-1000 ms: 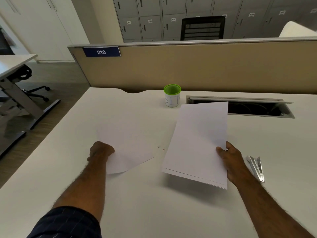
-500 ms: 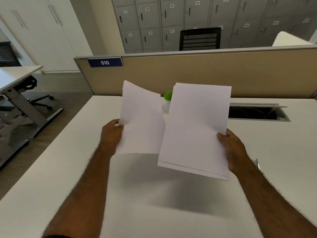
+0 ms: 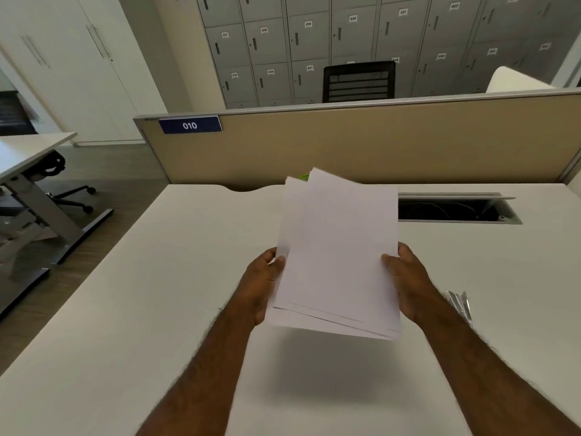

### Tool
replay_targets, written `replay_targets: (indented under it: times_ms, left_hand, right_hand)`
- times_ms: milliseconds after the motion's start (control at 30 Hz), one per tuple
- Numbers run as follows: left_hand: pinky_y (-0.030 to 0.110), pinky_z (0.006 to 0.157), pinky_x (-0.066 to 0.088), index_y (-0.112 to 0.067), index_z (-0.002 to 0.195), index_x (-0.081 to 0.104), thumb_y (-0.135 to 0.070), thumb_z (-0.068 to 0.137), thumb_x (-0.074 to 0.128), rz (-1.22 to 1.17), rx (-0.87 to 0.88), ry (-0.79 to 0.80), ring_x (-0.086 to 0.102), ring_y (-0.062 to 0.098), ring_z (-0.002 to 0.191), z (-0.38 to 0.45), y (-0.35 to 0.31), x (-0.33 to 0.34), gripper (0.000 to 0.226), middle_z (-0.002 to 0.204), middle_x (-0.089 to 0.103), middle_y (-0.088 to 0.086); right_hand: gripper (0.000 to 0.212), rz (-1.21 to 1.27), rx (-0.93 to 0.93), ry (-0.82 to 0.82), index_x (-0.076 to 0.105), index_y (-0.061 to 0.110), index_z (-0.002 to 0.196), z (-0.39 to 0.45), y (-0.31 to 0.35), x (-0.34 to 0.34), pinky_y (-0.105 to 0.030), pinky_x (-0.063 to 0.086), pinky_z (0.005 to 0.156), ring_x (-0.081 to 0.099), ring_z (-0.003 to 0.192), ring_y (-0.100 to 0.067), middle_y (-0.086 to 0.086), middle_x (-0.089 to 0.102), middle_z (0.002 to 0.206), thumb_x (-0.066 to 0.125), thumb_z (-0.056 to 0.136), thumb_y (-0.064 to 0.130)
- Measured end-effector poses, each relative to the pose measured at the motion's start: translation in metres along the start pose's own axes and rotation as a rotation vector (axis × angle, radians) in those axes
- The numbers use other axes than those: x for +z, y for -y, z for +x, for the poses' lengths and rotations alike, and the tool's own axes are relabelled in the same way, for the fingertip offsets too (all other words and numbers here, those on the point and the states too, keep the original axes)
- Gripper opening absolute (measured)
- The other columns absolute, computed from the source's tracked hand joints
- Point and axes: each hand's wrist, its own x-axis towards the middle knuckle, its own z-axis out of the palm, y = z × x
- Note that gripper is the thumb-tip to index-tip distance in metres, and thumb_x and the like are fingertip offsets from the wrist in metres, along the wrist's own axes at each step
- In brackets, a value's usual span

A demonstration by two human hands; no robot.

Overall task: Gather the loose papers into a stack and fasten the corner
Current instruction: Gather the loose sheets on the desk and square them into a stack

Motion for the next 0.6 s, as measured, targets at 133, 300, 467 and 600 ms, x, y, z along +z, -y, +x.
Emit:
replay_targets:
  times_ms: [133, 300, 467, 600]
  left_hand:
    - [0.024, 0.105, 0.038, -0.019, 0.14, 0.05, -0.039, 0.101, 0.046, 0.021, -0.098, -0.036, 0.052, 0.009, 0.122, -0.006, 0.013, 0.009, 0.043, 0.132, 0.054, -0.011]
    - [0.035, 0.085, 0.056, -0.016, 0.132, 0.056, -0.02, 0.1, 0.05, -0.051, -0.228, 0.108, 0.069, 0.024, 0.105, -0.003, 0.027, 0.011, 0.033, 0.118, 0.071, 0.004]
    - [0.04, 0.086, 0.057, -0.018, 0.127, 0.059, -0.008, 0.096, 0.047, 0.033, -0.224, 0.116, 0.068, 0.028, 0.104, -0.006, 0.031, 0.021, 0.035, 0.115, 0.071, 0.007]
    - [0.037, 0.08, 0.056, -0.019, 0.123, 0.059, -0.004, 0.09, 0.046, 0.041, -0.146, 0.069, 0.067, 0.028, 0.102, -0.005, 0.029, 0.027, 0.038, 0.114, 0.07, 0.008]
  right_hand:
    - [0.036, -0.072, 0.055, 0.049, 0.052, 0.018, 0.126, -0.002, -0.013, -0.005, -0.039, 0.051, 0.089, 0.063, 0.103, -0.026, -0.004, 0.065, 0.116, 0.041, 0.095, 0.003]
    - [0.026, -0.16, 0.154, 0.075, 0.06, 0.014, 0.113, 0.0, -0.025, -0.012, -0.049, 0.046, 0.097, 0.062, 0.106, -0.034, -0.012, 0.067, 0.113, 0.044, 0.093, 0.01]
    - [0.018, -0.164, 0.208, -0.007, 0.06, 0.007, 0.101, 0.0, -0.04, -0.012, -0.039, 0.046, 0.087, 0.059, 0.094, -0.032, -0.022, 0.063, 0.111, 0.044, 0.094, 0.011]
    - [0.025, -0.176, 0.122, 0.035, 0.059, 0.011, 0.106, -0.004, -0.035, -0.012, -0.042, 0.047, 0.09, 0.06, 0.1, -0.031, -0.016, 0.064, 0.114, 0.041, 0.091, 0.003]
